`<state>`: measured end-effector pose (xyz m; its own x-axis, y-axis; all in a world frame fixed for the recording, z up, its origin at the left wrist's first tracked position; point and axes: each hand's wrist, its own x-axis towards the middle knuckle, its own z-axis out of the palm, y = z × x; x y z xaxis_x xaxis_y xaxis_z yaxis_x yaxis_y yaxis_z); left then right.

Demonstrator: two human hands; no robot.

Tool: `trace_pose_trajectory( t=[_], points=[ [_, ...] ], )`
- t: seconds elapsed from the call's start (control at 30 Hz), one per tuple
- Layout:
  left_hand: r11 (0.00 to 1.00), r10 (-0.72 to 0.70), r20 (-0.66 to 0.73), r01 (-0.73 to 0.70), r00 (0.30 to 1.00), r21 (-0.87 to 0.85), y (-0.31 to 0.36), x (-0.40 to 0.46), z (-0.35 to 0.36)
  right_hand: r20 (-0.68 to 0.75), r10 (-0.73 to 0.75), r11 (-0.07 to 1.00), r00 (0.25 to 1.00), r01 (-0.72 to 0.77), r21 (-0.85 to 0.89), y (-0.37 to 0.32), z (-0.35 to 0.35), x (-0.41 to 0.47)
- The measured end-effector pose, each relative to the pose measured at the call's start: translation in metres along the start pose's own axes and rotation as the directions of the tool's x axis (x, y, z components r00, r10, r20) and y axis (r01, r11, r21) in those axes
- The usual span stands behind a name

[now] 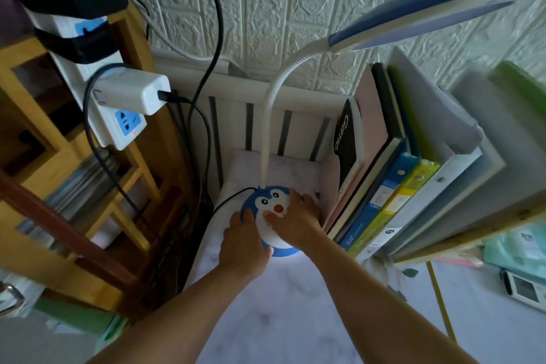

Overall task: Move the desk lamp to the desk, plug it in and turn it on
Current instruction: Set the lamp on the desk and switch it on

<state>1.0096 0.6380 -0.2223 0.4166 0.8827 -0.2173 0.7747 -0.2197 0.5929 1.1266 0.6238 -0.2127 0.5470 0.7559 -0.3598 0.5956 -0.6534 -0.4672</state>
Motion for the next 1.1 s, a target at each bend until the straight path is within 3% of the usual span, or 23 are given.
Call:
trace_pose_trajectory(
  t=[0.3, 0.6, 0.7, 0.87, 1.1],
  points=[
    [0.999, 0.031, -0.026, -0.032, 0.999, -0.044, -0.013, 0.001, -0.010, -0.041, 0.035, 0.999, 0.999, -0.034, 0.039, -0.013, 0.015, -0.014],
    [0.991, 0.072, 0.056, -0.077, 0.996, 0.107, -0.018, -0.005, -0.018, -0.046, -0.038, 0.997, 0.998, 0.041, 0.060, 0.001, 0.017, -0.022],
    [0.986, 0.092, 0.068, -0.101, 0.993, 0.135, -0.017, -0.011, -0.025, -0.074, -0.128, 0.989, 0.989, 0.133, 0.059, 0.004, 0.015, -0.034],
    [0.904, 0.223, 0.048, -0.225, 0.974, 0.364, -0.010, -0.025, -0.026, -0.086, -0.367, 0.929, 0.926, 0.360, -0.083, 0.003, 0.026, -0.056],
    [0.900, 0.202, 0.151, -0.244, 0.968, 0.361, -0.012, -0.033, -0.023, -0.007, -0.429, 0.888, 0.903, 0.420, -0.188, 0.009, 0.028, -0.060]
  ],
)
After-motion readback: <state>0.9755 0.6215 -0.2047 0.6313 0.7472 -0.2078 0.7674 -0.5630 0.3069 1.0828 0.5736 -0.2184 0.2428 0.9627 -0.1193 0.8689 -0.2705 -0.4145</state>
